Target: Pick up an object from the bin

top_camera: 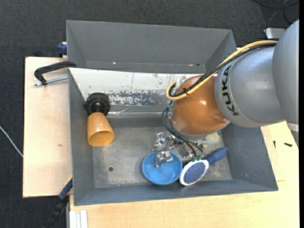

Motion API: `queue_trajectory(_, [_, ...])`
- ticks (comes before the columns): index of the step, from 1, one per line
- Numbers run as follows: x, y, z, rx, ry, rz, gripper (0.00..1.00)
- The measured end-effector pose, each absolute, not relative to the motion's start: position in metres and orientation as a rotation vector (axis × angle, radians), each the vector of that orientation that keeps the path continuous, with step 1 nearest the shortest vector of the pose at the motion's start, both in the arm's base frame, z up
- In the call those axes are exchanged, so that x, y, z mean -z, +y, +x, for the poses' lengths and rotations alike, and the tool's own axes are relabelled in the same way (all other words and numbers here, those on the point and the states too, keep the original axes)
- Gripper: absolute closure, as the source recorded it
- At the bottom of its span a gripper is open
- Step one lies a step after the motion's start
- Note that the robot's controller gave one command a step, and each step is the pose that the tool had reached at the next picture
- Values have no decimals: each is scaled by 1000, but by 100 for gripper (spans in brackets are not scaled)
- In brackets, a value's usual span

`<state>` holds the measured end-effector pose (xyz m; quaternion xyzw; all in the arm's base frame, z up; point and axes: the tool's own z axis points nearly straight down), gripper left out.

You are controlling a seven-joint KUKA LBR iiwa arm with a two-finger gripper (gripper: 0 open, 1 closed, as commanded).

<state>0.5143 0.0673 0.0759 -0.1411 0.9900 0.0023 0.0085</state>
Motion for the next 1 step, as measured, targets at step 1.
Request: queue_trajectory(1, [-241,74,528,1,3040,-732,100])
